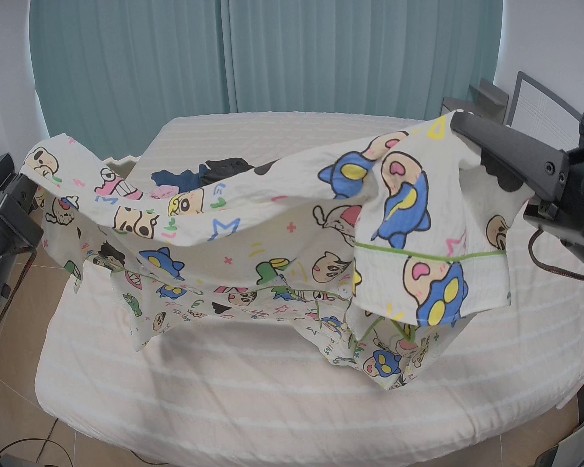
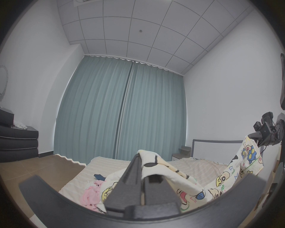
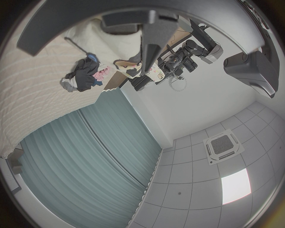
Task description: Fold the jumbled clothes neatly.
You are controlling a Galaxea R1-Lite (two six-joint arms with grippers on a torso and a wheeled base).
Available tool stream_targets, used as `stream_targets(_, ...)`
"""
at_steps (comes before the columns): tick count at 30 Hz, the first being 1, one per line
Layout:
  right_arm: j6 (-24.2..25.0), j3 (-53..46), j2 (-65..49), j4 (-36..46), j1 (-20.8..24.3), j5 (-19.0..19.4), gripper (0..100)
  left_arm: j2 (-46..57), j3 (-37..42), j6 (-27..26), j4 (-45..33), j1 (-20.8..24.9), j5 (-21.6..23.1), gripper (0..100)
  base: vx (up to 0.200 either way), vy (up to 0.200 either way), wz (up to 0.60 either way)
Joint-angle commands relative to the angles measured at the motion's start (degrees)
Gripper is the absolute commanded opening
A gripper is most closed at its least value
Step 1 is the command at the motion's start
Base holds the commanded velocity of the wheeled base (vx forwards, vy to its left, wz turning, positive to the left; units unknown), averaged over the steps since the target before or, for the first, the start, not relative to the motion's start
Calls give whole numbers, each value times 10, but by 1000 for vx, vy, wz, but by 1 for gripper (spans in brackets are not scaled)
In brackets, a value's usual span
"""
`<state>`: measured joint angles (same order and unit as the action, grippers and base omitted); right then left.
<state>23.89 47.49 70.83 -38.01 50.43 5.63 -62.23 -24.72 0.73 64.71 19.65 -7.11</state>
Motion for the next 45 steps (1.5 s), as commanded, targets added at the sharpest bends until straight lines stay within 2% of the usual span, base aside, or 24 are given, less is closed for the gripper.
stream_targets(1,0,-6,-4,0,0,0,0,8,12,1,0,0,0,0,0,0,0)
stream_targets(8,2,-6,-9,1,0,2,0,20,23,6,0,49,-1,0,0,0,0)
stream_targets(15,2,-10,-8,1,0,2,0,19,24,5,0,50,0,0,0,0,0)
stream_targets(31,3,-14,-10,2,-2,5,0,6,27,1,-3,52,1,0,0,-200,0)
stream_targets(38,3,-14,-13,2,-5,4,0,-1,30,0,-4,80,-1,0,0,-200,0)
stream_targets(45,5,-21,-21,2,-5,4,0,-17,29,-13,-4,84,-8,0,0,-200,0)
